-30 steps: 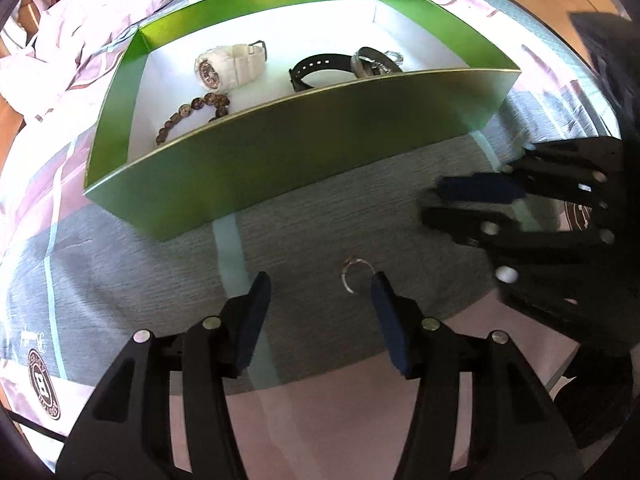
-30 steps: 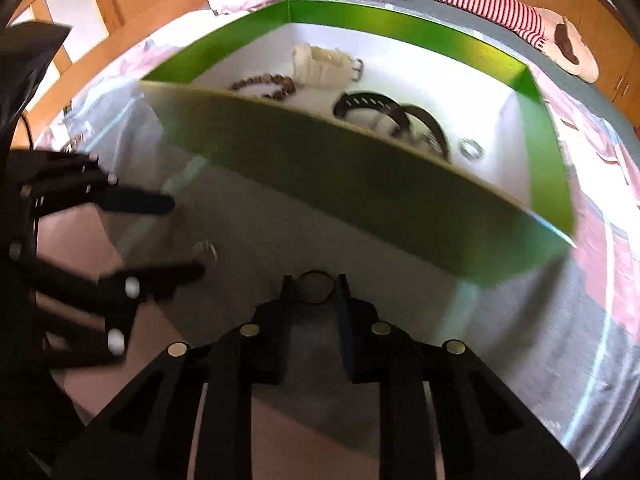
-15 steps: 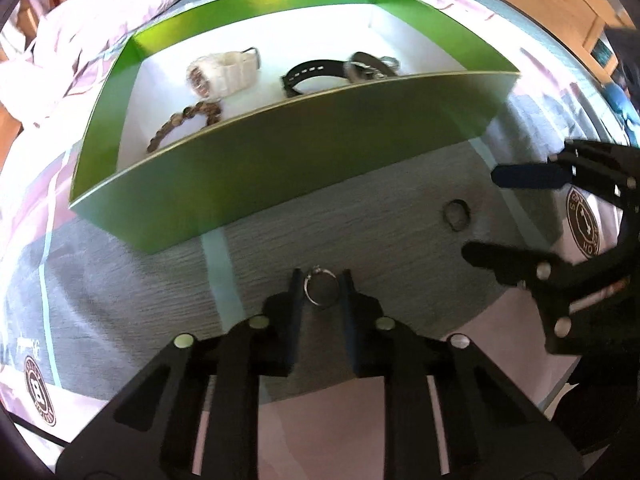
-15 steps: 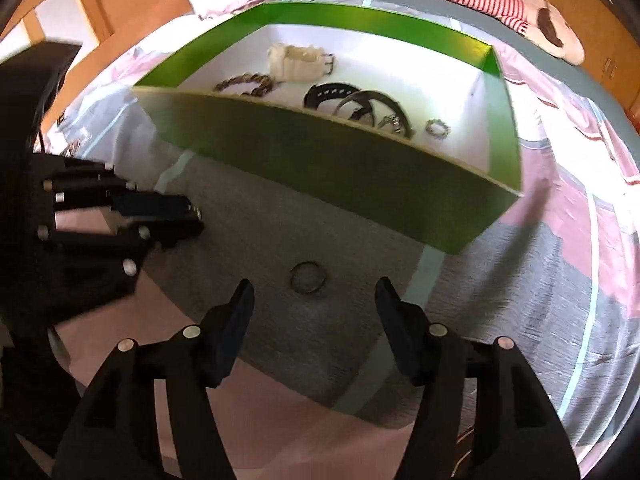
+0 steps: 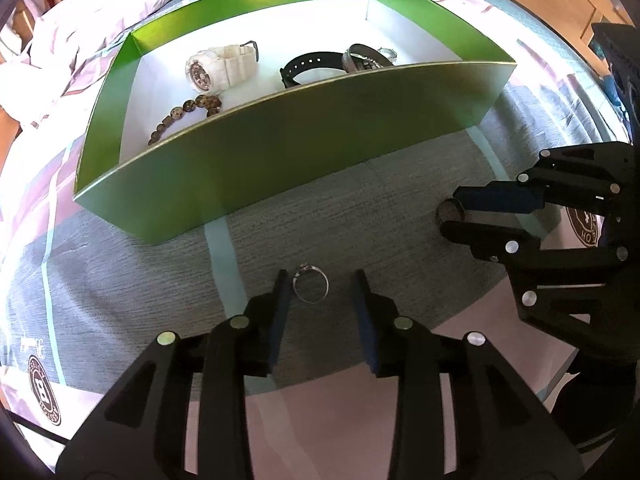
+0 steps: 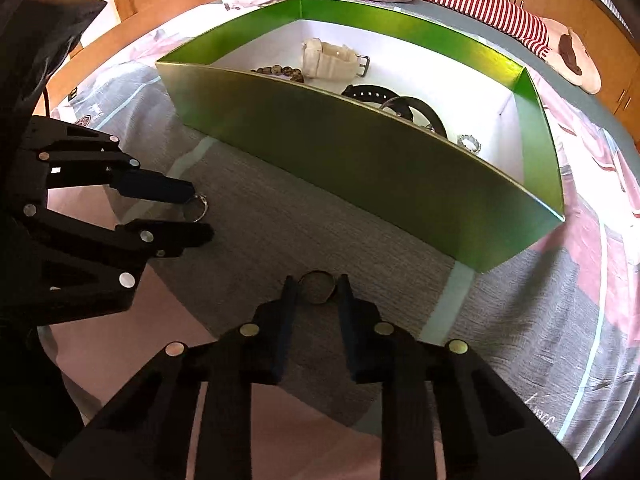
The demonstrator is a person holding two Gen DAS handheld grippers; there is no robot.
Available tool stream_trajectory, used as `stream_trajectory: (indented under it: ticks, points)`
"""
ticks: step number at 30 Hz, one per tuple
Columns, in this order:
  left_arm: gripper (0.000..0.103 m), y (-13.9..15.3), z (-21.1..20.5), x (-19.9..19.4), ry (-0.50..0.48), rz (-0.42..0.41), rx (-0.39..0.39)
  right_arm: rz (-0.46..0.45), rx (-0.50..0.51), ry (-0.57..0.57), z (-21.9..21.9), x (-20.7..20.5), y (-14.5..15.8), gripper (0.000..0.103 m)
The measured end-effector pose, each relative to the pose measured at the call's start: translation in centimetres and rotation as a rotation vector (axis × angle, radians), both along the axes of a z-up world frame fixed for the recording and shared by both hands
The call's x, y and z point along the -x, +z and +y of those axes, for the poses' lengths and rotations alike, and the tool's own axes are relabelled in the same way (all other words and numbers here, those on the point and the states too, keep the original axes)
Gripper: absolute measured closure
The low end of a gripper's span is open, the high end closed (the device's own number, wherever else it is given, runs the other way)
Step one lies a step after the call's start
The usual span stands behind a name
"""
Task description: Organize jewelry
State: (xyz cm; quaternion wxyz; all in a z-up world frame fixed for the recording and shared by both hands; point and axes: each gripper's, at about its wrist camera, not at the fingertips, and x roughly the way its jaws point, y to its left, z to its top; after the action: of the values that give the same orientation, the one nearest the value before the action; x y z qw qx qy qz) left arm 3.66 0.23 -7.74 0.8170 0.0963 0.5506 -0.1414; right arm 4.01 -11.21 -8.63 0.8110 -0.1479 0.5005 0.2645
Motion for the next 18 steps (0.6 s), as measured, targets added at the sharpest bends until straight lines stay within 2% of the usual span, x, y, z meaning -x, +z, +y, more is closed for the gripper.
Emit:
stream_trajectory:
  ticks: [2, 3, 4, 5, 11, 18]
  points:
    - [0.071, 0.0, 0.2, -0.1, 0.003, 0.001, 0.004, 0.005, -0.012, 0.006, -0.1, -0.1, 0.2, 0.079]
    - [0.071, 0.0, 0.3, -0.1, 0.004, 0.001, 0.005, 0.011, -0.014, 0.008, -0.2, 0.0, 0.3, 0.076]
    - [0.071, 0.1, 0.4, -0.1, 0.007, 0.001, 0.005, 0.019, -0.013, 0.009, -0.3, 0.0, 0.4, 0.060]
    - [0.071, 0.1, 0.5, -0.3, 0.010, 0.003, 0.007, 0.024, -0.007, 0.008, -0.5, 0.0, 0.5, 0.050]
    - [0.071, 0.0, 0.5, -0.5, 0.011, 0.004, 0.004, 0.027, 0.002, -0.004, -2.1, 0.4, 0.5, 0.050]
    - [0.071, -0.2, -0.6, 0.0, -0.004, -0.007, -0.005, -0.007, 0.023, 0.043, -0.7, 1.0, 0.0, 0.051]
